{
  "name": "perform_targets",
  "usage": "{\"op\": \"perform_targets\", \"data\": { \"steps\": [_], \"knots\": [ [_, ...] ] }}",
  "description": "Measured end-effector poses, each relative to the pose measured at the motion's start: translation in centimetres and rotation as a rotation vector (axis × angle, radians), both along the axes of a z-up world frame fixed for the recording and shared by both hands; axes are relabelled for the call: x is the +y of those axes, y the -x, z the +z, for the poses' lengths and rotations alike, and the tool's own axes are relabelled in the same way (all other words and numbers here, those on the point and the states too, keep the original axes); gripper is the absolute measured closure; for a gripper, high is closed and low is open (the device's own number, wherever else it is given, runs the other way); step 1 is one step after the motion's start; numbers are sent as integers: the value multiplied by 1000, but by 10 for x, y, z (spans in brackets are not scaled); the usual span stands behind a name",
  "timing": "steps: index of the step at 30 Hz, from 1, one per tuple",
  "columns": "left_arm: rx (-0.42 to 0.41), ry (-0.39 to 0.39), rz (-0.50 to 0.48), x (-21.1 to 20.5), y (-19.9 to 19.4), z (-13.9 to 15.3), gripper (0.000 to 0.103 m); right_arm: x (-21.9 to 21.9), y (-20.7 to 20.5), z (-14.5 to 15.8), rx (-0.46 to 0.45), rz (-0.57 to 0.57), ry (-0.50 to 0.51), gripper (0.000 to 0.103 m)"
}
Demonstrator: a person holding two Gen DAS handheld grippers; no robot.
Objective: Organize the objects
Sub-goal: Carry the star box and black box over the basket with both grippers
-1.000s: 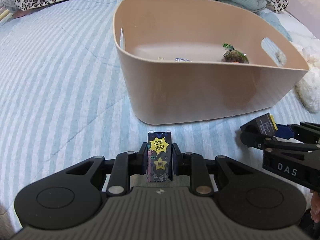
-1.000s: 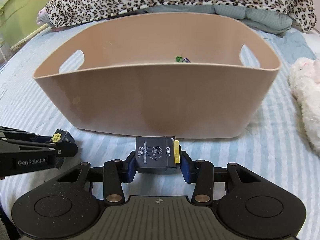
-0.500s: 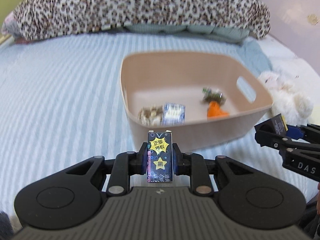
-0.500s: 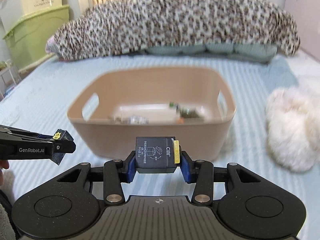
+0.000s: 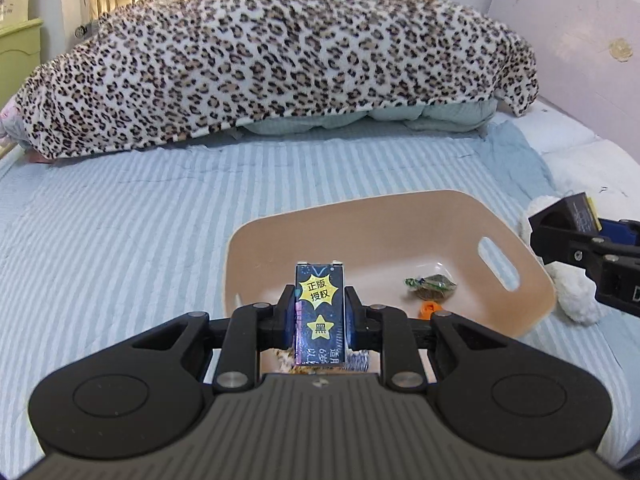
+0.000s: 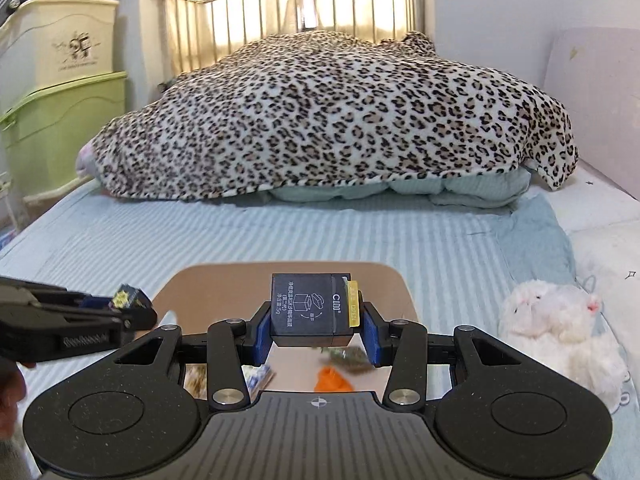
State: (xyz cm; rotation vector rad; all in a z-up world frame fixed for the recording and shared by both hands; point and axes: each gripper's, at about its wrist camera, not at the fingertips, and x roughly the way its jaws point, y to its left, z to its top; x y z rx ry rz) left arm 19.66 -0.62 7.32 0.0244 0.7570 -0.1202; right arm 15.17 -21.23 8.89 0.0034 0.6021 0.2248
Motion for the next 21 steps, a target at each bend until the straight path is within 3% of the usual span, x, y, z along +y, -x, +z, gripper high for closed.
{"op": "perform_targets", "data": {
  "steps": [5, 15, 19, 20, 21],
  "knots": [
    [67, -48, 3, -16, -37, -26, 78, 3, -38, -17, 44, -26, 19, 61],
    [275, -89, 8, -26, -73, -87, 78, 20, -90, -87, 235, -18, 122, 62],
    [276, -78, -6, -25, -72, -91, 77, 25, -93, -105, 300, -5, 137, 62],
    [267, -76, -7, -24, -70, -90, 72, 24, -92, -106, 301, -9, 133, 62],
    [258, -72, -8, -24, -68, -87, 60, 24, -90, -106, 301, -6, 133, 62]
  ]
}}
